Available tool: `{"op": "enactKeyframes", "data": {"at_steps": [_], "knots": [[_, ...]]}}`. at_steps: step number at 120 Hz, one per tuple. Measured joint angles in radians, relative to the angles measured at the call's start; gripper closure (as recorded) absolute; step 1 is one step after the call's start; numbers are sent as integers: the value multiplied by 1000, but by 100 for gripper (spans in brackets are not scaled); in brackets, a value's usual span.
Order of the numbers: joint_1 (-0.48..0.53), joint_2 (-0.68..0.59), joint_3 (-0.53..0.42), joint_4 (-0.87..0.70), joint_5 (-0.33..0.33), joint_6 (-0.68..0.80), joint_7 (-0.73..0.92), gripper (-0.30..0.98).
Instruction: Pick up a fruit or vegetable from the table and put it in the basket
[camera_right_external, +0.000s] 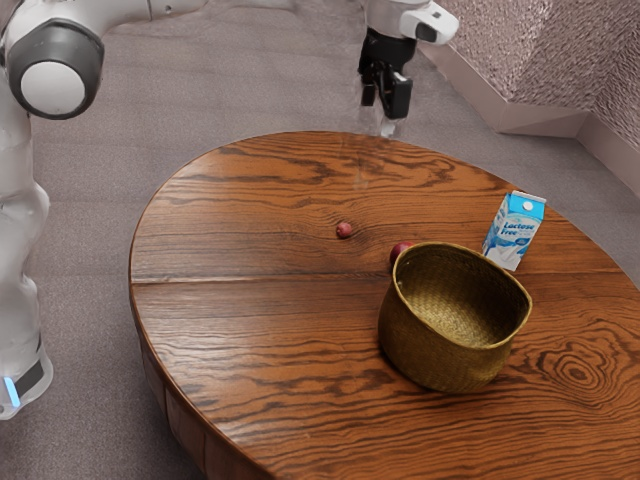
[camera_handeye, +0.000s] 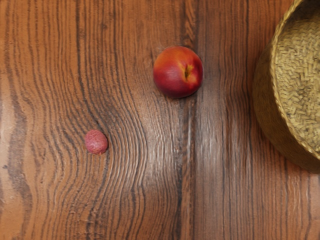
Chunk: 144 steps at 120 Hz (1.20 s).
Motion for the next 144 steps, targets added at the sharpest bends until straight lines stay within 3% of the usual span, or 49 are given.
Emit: {"op": "enactKeyframes", "data": {"at_steps": [3,7,11,17,23,29,34,40,48,62,72,98,103,107,110,117,125,144], "knots": [[-213,40,220,204,8,-66,-2,1],[-332,71,390,364,16,-141,-6,1],[-299,89,483,451,22,-205,-9,2],[-111,98,551,512,29,-284,-13,2],[36,100,579,536,34,-345,-17,2],[70,104,582,566,53,-394,-22,1],[12,101,578,623,82,-426,-31,1],[-126,101,574,699,108,-446,-45,2],[-240,155,565,669,110,-407,-60,2],[-62,454,553,613,-55,-278,-44,3],[-26,528,552,606,-141,-203,-22,3],[-39,523,444,614,-244,-84,22,2],[77,521,275,615,-249,-67,29,3],[232,522,15,615,-190,-50,34,2],[301,521,-118,616,-143,-38,37,2],[357,517,-270,617,-60,-16,45,2],[334,534,-314,611,8,2,52,2],[201,533,-244,466,80,79,27,2]]}}
